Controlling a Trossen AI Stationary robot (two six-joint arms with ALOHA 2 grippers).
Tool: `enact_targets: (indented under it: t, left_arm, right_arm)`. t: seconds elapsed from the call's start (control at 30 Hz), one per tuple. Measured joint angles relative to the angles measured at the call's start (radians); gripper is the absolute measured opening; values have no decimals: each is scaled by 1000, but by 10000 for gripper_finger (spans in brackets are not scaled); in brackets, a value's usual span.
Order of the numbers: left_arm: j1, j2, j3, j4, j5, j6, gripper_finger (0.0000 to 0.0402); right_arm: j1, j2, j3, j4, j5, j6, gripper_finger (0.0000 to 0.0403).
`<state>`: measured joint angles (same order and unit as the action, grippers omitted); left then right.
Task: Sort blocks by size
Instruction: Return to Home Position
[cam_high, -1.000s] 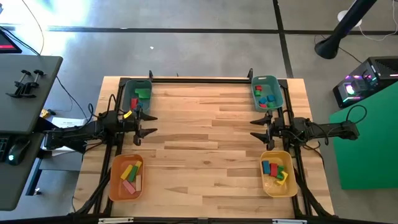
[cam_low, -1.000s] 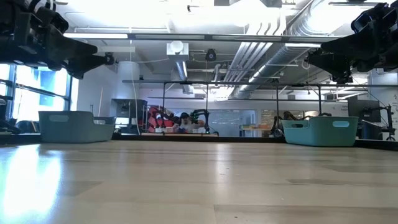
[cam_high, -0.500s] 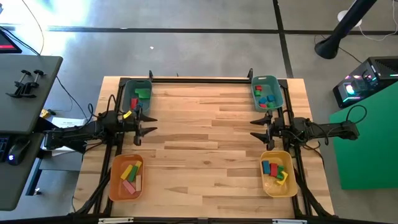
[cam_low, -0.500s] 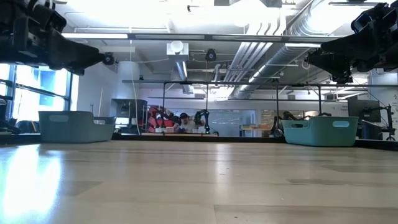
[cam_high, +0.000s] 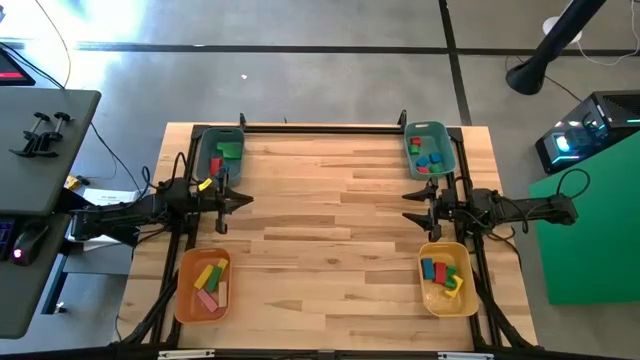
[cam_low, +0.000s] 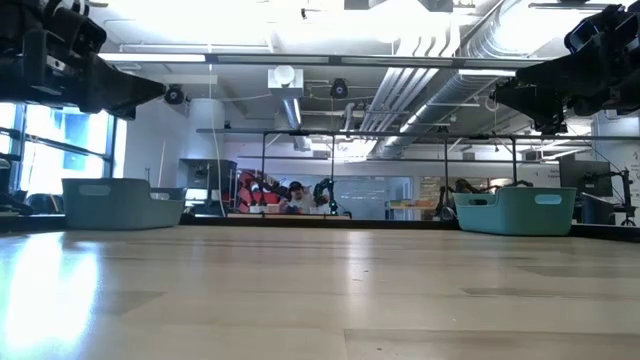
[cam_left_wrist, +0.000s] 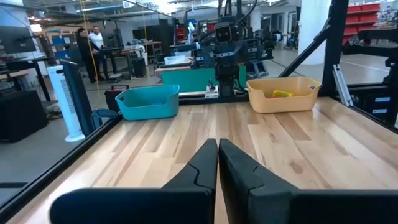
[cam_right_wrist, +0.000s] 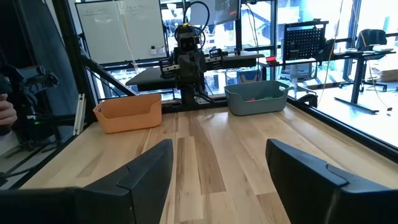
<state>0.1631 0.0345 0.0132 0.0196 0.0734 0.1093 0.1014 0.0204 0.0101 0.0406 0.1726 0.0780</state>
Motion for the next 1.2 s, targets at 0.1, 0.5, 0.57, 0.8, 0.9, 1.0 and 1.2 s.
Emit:
enact_targets:
  t: [0.1, 0.5, 0.57, 0.8, 0.9, 1.0, 1.2]
  left_arm:
    - [0, 0, 0, 0, -1, 12, 6]
    - [0, 0, 0, -1, -5, -27, 7]
    - [0, 0, 0, 0, -5, -27, 7]
    - [0, 0, 0, 0, -5, -27, 7]
    - [0, 0, 0, 0, -5, -27, 7]
    - [0, 0, 0, 0, -5, -27, 7]
    - [0, 0, 0, 0, -6, -27, 7]
  right_arm:
    - [0, 0, 0, 0, 0, 0, 254]
    - [0, 0, 0, 0, 0, 0, 254]
    - [0, 0, 0, 0, 0, 0, 254]
    - [0, 0, 0, 0, 2, -7, 254]
    - [-9, 0, 0, 4, 45, -89, 254]
    - [-12, 0, 0, 7, 44, -225, 252]
    - [-12, 0, 0, -4, -167, -433, 202]
